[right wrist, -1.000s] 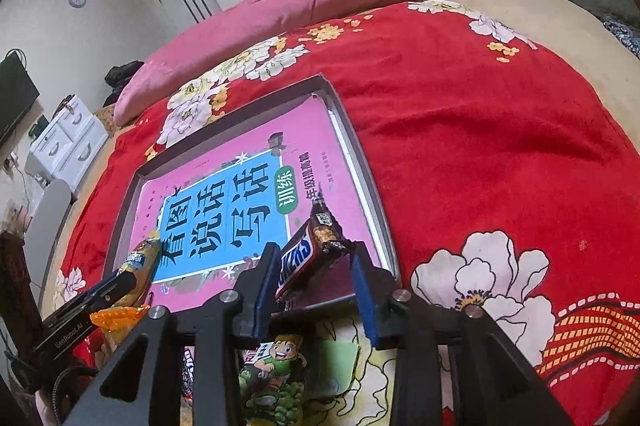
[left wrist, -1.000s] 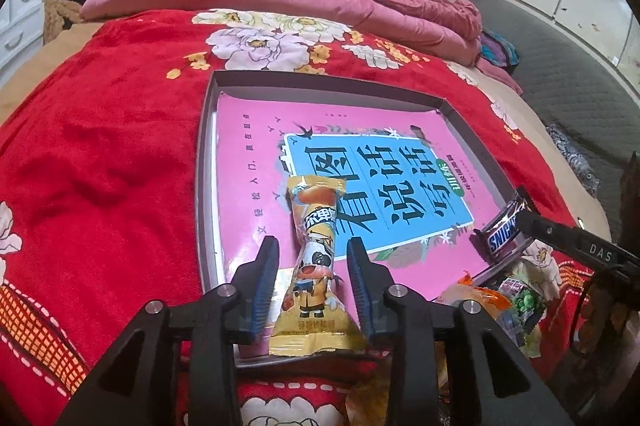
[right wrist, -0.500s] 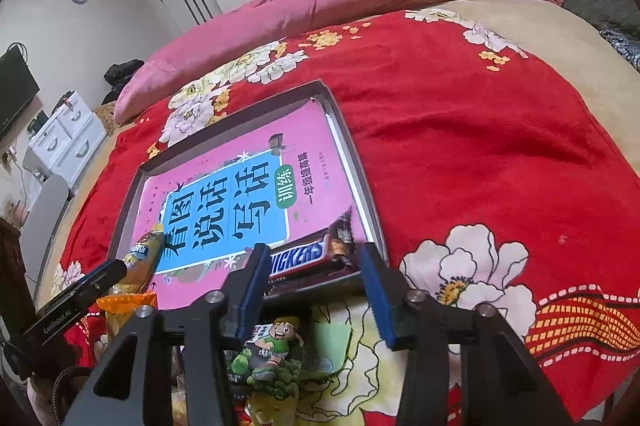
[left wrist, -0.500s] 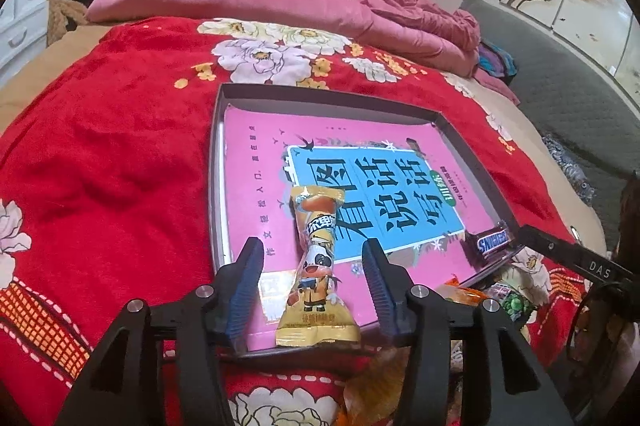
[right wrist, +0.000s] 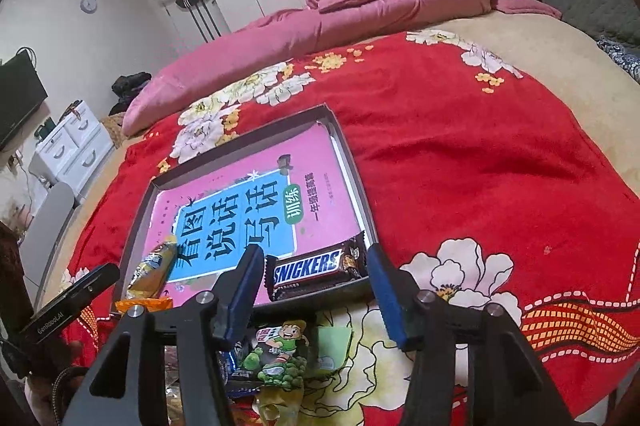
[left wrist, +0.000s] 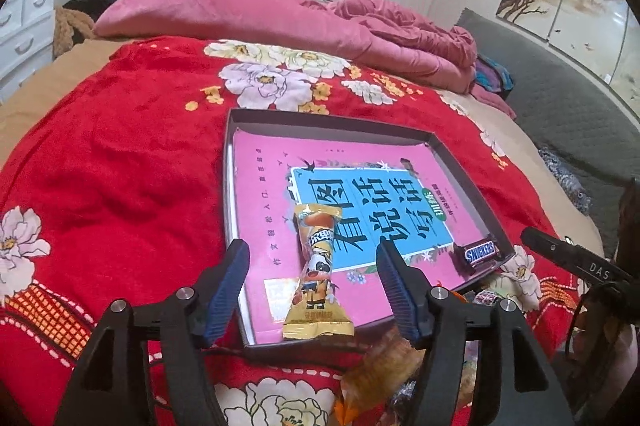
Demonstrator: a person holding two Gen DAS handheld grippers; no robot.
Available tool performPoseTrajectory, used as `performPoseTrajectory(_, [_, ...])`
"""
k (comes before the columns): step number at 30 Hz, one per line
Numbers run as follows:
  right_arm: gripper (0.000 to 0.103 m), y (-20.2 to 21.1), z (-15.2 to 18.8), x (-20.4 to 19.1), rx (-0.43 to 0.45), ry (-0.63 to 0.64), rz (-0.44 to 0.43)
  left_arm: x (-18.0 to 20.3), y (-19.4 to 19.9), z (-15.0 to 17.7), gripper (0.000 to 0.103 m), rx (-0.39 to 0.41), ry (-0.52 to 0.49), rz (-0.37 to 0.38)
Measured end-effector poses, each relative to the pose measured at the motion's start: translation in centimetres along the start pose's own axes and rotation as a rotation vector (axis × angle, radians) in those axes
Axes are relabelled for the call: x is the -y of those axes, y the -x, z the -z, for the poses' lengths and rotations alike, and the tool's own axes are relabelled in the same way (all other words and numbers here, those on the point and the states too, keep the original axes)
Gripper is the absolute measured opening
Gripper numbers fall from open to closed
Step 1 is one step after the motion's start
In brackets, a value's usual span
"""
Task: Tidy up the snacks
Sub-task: 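Open the left tool releasing the snack stick while the right tool releases the Snickers on the tray, then move both tools back toward the remaining snack pile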
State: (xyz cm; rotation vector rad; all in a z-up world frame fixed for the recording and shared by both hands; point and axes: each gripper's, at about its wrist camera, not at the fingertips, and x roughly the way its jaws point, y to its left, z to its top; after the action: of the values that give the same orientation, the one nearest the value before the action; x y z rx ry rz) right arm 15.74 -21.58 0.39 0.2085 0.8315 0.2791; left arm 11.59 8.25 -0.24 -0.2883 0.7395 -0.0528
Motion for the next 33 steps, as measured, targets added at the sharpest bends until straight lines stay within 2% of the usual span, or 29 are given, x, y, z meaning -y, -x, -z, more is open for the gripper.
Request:
performPoseTrajectory(3, [0.054,0.2,0.0,-0.2,0.005,0.003,-0.005,0.1,0.5,0.0,0.069,0.011,-0.006,0.000])
performPoseTrajectory(6, [0.054,0.5,0.1,-0.4,0.010,0.010,-0.015,0.3,1.0,0.0,0.075,0.029,-0.019,-0.018])
performPoseTrajectory(10, [0.059,1.0,0.2,-0.8,0.027,0.026,-0.033,0.8,1.9,0.1,0.075,0.040,-0.039,-0.006])
performPoseTrajectory(19, [0.059,1.8,0.4,-1.2,0.029,0.044,-0.044,1.9,3.1,0.6,0.076,0.045,-0.103,-0.025])
performPoseTrajectory(33, [0.063,2.9,1.1,-1.9,0.030,0.077,-0.058,2.5,4.5,1.7,0.076,0.026,-0.136,-0.030])
